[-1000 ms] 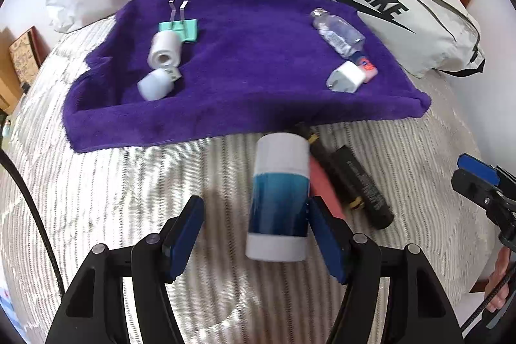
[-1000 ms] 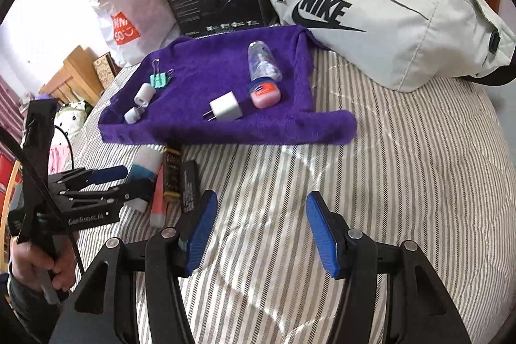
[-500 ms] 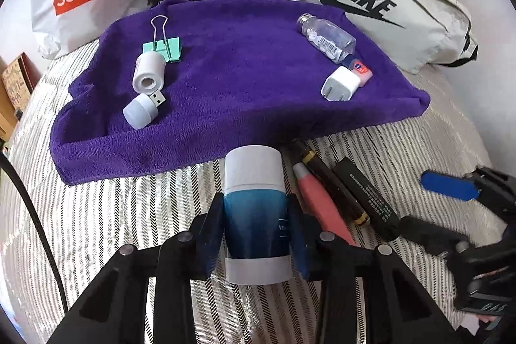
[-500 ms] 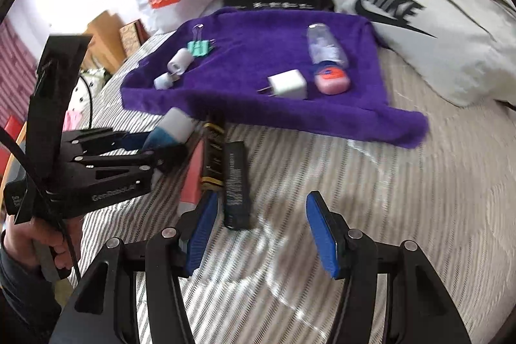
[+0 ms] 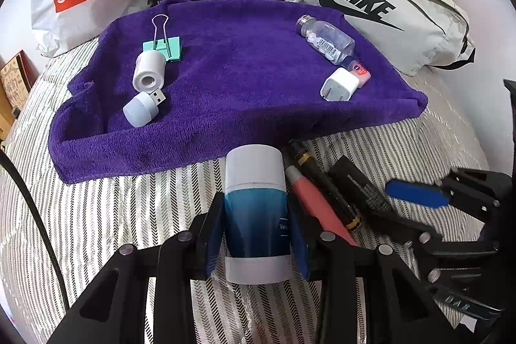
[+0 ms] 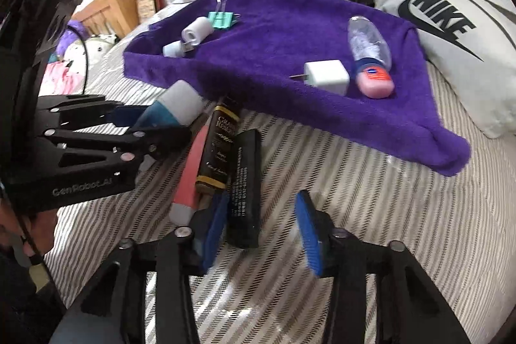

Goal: Organize rigid objects
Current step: 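Grasp the white-blue deodorant stick with the left tool while the right tool grasps the black case, then carry the deodorant stick and black case onto the towel and release both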

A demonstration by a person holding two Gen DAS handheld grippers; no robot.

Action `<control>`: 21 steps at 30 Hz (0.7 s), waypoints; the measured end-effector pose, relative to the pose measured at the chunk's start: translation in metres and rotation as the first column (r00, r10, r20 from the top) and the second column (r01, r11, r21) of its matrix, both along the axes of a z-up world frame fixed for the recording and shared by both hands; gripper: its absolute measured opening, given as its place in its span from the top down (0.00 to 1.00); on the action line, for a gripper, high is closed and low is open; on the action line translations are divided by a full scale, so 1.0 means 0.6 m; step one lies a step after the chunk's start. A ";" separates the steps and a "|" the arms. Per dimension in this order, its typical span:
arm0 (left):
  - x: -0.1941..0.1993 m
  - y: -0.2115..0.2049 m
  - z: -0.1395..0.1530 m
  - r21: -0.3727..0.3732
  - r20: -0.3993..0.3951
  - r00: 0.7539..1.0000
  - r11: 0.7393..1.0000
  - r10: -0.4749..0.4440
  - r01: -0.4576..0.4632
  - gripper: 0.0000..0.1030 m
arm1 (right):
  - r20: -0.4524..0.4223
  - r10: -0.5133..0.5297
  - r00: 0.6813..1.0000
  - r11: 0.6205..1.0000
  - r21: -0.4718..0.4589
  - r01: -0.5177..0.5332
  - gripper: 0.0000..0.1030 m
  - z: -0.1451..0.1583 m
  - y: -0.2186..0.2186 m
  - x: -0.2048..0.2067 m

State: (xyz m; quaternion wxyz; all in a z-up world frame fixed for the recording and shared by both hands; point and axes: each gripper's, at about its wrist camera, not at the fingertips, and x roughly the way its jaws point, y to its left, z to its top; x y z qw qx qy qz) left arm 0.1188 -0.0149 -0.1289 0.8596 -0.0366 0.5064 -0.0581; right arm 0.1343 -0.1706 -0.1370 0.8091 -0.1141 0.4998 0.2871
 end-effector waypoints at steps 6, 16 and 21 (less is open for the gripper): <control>-0.008 0.004 0.001 -0.005 0.006 1.000 1.000 -0.012 0.012 0.66 | -0.003 -0.036 0.999 0.999 -0.028 0.036 0.78 0.008 -0.027 -0.021; -0.009 0.014 0.001 -0.057 0.008 1.000 0.998 0.002 -0.001 0.67 | 0.025 0.012 1.000 0.996 -0.092 -0.010 0.72 -0.001 0.003 0.005; -0.019 0.014 0.003 -0.030 0.001 1.000 1.000 0.002 -0.002 0.67 | 0.019 0.007 1.000 0.991 -0.133 -0.004 0.79 0.004 0.002 0.000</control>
